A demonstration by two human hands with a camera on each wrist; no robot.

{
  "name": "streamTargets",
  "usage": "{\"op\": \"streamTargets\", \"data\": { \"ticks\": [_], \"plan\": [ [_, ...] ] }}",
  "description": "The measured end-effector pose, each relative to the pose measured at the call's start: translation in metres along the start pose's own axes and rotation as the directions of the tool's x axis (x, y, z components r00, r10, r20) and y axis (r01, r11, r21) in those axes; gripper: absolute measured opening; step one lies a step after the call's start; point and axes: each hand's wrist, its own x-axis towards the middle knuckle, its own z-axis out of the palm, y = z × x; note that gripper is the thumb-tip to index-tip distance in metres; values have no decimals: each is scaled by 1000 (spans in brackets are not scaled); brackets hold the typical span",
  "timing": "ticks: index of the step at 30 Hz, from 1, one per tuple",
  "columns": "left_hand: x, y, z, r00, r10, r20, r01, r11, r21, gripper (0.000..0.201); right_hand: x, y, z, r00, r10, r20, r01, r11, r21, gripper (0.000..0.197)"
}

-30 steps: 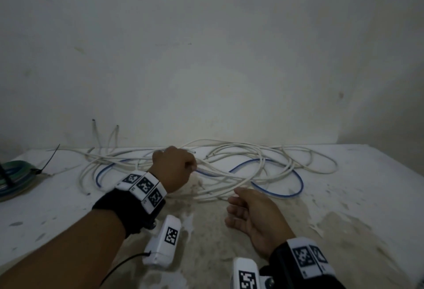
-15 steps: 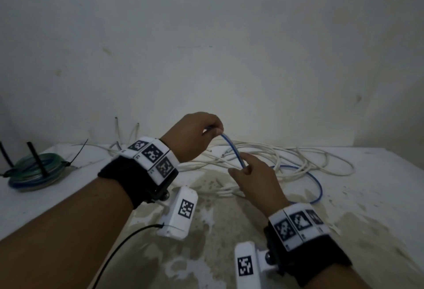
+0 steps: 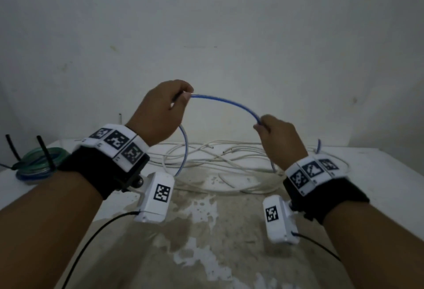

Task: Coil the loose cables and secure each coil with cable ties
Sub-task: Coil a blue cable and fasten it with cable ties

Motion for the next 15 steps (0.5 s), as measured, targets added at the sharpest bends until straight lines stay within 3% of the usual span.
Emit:
{"op": "streamTargets", "data": {
  "ticks": [3,6,11,13,15],
  "plan": [
    [-1,-7,-17,998,39,-52,-34,995,97,32,17,-19,-19,994,-76,-79,80,995,59,17],
    [-3,-15,-32,994,64,-86,-49,984,170,28,27,-33,-29,987,-126,-102,123,992,-33,16],
    [-9,-15,-53,981,123,-152,-87,971,224,22,19,-36,-30,990,8,144,40,942,-332,10],
    [-11,-11,-58,976,131,-174,-89,969,231,21,12,-34,-25,964,87,250,-11,957,-290,14],
    [-14,-9,-63,972,127,-198,-81,971,227,22,9,-36,-27,974,59,218,-19,983,-183,19]
  ]
}}
